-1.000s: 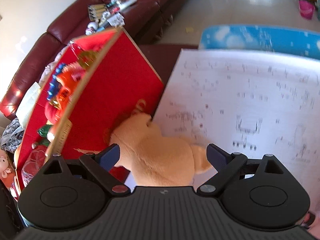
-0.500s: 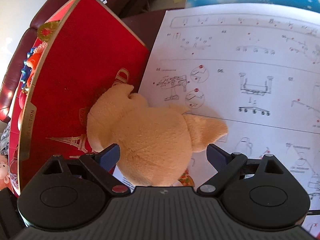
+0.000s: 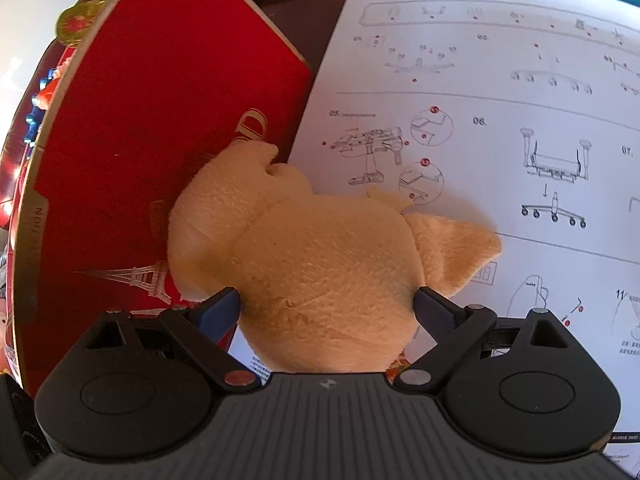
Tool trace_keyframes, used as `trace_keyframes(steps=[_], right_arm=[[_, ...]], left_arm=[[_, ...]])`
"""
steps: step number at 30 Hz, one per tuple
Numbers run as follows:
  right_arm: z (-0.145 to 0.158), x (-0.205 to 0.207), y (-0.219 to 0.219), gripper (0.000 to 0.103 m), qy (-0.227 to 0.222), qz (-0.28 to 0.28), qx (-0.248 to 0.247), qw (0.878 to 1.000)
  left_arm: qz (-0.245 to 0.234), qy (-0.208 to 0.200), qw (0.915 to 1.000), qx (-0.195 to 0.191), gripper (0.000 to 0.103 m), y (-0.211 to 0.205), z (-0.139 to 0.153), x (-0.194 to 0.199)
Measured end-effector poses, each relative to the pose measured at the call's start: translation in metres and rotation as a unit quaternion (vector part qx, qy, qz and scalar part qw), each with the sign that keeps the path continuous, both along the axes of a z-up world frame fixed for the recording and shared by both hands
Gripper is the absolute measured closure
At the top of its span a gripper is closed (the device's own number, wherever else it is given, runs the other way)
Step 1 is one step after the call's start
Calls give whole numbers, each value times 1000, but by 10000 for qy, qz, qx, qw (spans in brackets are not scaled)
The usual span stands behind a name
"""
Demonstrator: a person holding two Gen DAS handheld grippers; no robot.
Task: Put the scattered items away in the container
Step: 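Lower the left tool onto the tan plush dog while the right tool reaches it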
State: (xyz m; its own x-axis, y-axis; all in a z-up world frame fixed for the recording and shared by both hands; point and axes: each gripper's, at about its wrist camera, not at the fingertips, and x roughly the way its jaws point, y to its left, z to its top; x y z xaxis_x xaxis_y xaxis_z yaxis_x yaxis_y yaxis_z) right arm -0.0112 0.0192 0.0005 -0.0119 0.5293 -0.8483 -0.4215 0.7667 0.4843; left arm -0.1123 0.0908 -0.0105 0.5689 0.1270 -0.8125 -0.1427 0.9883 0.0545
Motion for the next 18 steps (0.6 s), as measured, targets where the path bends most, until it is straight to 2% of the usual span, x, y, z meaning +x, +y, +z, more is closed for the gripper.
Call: trace_keyframes(steps=[5, 10, 14, 18], right_arm=[[-4, 1, -4, 8, 8, -53, 59, 10000], [-8, 0, -10, 9, 86, -121, 172, 9997], [-13, 2, -23, 9, 293, -310, 308, 9986], [-15, 5, -38, 9, 507, -584, 478, 9959]], left_arm=[[34, 98, 9997, -214, 0, 4, -13, 3], [12, 245, 9993, -267, 0, 1, -27, 12], [-77, 172, 9997, -136, 14, -4, -26, 15], [-274, 129, 9995, -67, 20, -12, -22, 13]])
